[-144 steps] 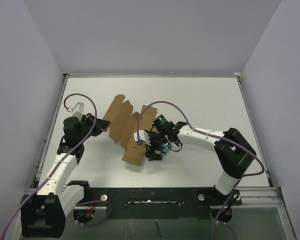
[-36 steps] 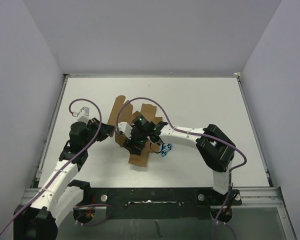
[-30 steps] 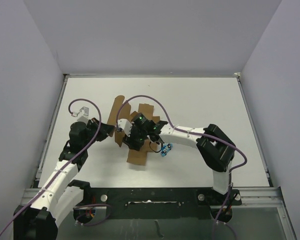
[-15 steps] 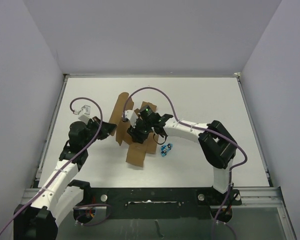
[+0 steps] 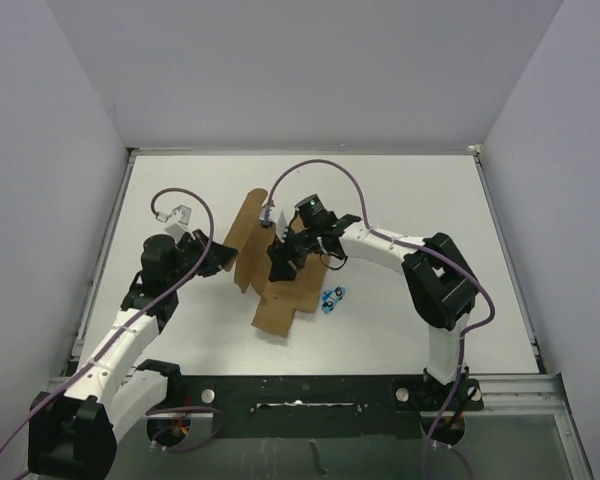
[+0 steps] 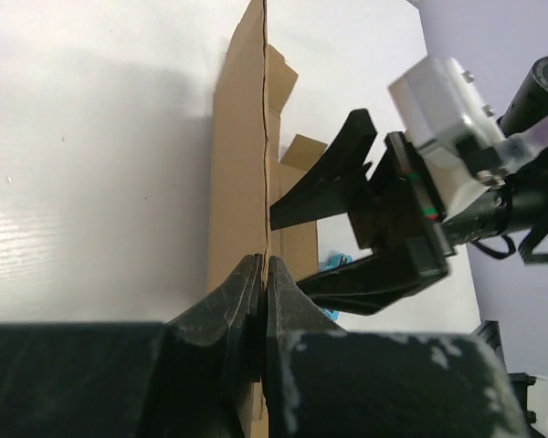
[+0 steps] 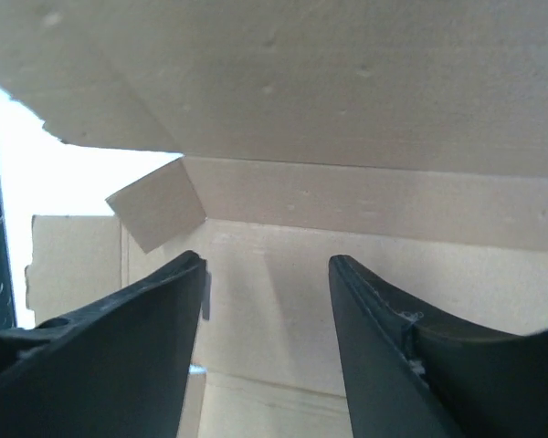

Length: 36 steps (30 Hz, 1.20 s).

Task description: Fold the paper box

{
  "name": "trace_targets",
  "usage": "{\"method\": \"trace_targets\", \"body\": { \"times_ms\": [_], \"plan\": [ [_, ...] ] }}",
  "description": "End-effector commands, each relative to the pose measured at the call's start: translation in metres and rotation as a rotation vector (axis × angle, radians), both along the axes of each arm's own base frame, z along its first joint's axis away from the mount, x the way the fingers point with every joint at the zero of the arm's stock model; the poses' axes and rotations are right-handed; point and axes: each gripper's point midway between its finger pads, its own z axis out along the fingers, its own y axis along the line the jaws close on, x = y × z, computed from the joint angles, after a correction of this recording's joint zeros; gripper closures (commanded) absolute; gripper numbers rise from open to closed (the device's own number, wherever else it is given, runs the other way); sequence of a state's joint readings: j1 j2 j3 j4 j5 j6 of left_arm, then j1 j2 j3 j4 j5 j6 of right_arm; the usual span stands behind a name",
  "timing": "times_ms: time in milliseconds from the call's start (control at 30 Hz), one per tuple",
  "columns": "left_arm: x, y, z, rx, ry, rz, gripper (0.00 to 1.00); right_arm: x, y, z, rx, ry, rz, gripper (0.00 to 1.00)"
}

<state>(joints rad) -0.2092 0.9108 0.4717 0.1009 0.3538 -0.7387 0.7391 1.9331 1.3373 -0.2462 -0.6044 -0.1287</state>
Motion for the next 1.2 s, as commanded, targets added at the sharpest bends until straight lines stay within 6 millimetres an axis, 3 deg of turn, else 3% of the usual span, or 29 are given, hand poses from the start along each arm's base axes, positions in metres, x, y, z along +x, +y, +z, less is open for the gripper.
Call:
{"method": "trace_targets", "body": {
  "times_ms": [0,133,267,300,367,467,567,633,733,1000,1167],
  "plan": [
    [0.018,0.001,0.048,0.073,-0.169,-0.050,1.00,-0.015,-0.022,0.085,0.280,-0.052,0.248,0.38],
    [0.022,0.001,0.057,0.093,-0.217,-0.082,1.00,-0.011,-0.070,0.115,0.354,-0.123,0.239,0.27],
    [0.023,-0.003,0.073,0.131,-0.312,-0.149,1.00,0.007,-0.118,0.132,0.434,-0.217,0.110,0.01],
    [0.023,-0.004,0.079,0.157,-0.348,-0.174,1.00,0.008,-0.133,0.123,0.461,-0.190,0.051,0.02],
    [0.022,-0.008,0.090,0.195,-0.405,-0.233,1.00,0.020,-0.157,0.123,0.550,-0.182,-0.046,0.02],
    [0.021,-0.014,0.099,0.261,-0.479,-0.330,1.00,0.035,-0.179,0.115,0.623,-0.072,-0.145,0.02],
    [0.018,-0.019,0.105,0.304,-0.515,-0.420,1.00,0.054,-0.189,0.108,0.584,-0.054,-0.195,0.03],
    [0.014,-0.024,0.112,0.318,-0.541,-0.472,1.00,0.056,-0.194,0.086,0.445,0.001,-0.260,0.03],
    [0.009,-0.028,0.113,0.337,-0.544,-0.527,1.00,0.079,-0.209,0.078,0.351,-0.024,-0.356,0.03],
    [0.001,-0.047,0.080,0.400,-0.481,-0.657,1.00,0.092,-0.221,0.056,0.312,-0.146,-0.351,0.02],
    [-0.001,-0.052,0.073,0.396,-0.475,-0.678,1.00,0.093,-0.212,0.042,0.291,-0.168,-0.294,0.02]
  ]
}}
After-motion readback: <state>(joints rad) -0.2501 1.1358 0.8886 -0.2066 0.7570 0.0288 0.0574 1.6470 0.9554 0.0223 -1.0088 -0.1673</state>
